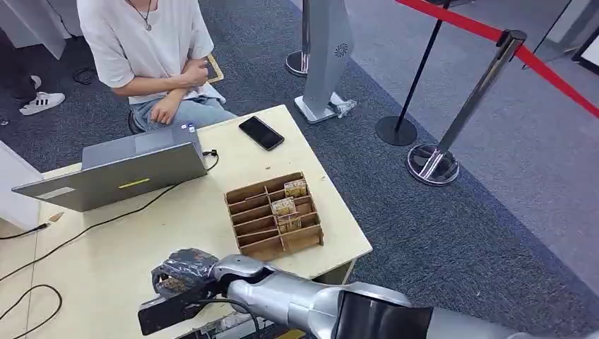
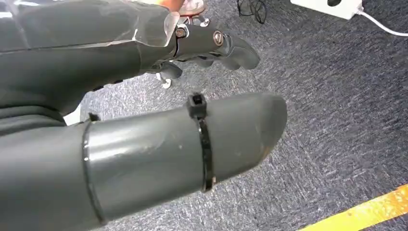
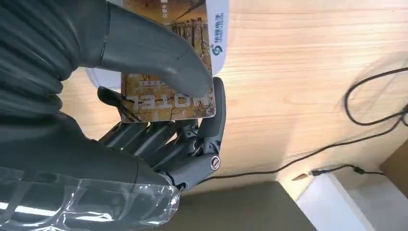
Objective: Pass the card to the sensor for recognition and then transmit it.
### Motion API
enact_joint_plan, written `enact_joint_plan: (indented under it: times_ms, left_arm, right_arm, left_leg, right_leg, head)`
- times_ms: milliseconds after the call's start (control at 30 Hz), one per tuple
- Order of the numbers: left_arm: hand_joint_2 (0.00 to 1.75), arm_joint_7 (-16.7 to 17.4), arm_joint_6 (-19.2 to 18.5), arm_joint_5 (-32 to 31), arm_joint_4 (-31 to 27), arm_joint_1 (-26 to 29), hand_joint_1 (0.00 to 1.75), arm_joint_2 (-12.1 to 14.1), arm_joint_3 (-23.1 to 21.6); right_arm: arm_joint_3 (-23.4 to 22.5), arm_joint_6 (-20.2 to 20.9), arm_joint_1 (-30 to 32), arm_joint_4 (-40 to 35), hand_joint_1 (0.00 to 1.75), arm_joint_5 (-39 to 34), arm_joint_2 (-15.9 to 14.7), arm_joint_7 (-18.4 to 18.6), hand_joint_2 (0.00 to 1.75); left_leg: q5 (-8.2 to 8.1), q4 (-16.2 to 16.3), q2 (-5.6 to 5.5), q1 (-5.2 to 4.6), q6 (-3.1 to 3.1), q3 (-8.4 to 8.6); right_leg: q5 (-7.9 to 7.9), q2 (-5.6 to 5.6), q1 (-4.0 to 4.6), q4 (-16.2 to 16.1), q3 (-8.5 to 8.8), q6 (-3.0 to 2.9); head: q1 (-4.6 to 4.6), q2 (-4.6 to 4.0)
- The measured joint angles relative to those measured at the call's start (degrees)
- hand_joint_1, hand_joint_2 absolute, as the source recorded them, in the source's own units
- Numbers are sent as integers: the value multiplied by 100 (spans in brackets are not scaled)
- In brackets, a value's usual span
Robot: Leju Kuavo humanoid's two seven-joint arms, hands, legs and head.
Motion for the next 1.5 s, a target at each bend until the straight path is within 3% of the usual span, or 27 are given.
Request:
enact_joint_plan:
  times_ms: [533,1067,1500]
  left_arm:
    - [0,-11,2,-87,0,0,0,-20,0]
    - [0,-11,2,-129,0,-1,0,-31,0]
    - [0,-42,7,-140,0,-1,0,-55,0]
  right_arm:
    - [-28,-518,-20,322,175,13,0,365,175]
    - [-46,-642,-48,485,175,133,20,564,175]
    - [-46,-1034,10,652,175,527,138,820,175]
  left_leg:
    - [0,0,0,0,0,0]
    - [0,0,0,0,0,0]
    - [0,0,1,0,0,1]
  right_leg:
    - [0,0,0,0,0,0]
    - [0,0,0,0,0,0]
    - [0,1,0,0,0,0]
  head:
    - [0,0]
    - [0,0]
    - [0,0]
